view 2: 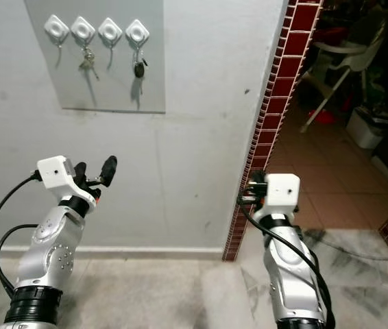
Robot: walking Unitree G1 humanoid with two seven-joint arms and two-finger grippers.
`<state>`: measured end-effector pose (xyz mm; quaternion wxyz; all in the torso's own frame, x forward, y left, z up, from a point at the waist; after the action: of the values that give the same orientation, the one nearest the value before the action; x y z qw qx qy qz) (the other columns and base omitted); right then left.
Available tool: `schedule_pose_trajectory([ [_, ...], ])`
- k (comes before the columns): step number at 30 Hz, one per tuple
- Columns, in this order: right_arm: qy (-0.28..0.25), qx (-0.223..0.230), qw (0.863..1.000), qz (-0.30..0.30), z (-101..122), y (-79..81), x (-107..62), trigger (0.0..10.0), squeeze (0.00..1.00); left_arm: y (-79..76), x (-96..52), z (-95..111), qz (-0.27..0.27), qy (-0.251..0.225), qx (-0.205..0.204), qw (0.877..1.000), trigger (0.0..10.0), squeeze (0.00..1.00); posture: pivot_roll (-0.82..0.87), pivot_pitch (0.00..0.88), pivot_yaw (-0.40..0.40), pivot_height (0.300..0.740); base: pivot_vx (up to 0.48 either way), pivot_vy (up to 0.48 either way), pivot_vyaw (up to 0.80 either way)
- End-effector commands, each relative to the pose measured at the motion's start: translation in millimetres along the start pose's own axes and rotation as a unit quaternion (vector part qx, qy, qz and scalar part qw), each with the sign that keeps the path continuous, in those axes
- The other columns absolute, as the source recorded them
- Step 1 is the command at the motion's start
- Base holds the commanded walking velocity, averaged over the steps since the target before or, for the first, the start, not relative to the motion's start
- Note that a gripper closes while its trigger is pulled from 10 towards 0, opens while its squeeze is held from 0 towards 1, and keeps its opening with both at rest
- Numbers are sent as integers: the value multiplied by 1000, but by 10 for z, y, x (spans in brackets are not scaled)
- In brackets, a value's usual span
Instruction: Hang keys on a hook
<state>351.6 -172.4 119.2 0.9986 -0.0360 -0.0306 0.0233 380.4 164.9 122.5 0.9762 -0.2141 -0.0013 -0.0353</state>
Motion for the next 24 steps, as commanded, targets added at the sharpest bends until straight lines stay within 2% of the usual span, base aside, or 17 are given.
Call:
schedule_pose_trajectory([
  [1, -15, 5, 1000, 10, 98, 89, 33, 10000, 0, 75, -3, 87, 10, -11, 7, 1000, 10000, 0, -32, 0, -30, 740, 420, 0, 0],
  [7, -14, 5, 1000, 11, 94, 89, 29, 10000, 0, 78, -8, 74, 13, -8, 8, 1000, 10000, 0, -31, 0, -31, 740, 407, 122, 0],
  [9, -13, 5, 1000, 12, 92, 92, 30, 10000, 0, 67, -7, 96, 11, -18, 8, 1000, 10000, 0, -32, 0, -32, 740, 0, 0, 0],
  [24, -12, 9, 1000, 9, 91, 96, 32, 10000, 0, 80, -5, 40, 14, 0, 6, 1000, 10000, 0, -33, 0, -29, 740, 0, 0, 0],
])
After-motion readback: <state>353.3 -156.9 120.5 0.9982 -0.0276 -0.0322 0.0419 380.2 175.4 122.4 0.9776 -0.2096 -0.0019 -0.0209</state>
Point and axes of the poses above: a point about 5 cm out from each wrist's last joint towards the gripper, its own x axis pointing out of the wrist towards the gripper, its own z axis along the axis of the wrist's last joint, y = z × x, the point moved 6 cm from there along x, pointing out of the wrist towards the gripper, and after that the axes turned 5 degrees about -x, right-handed, at the moved point
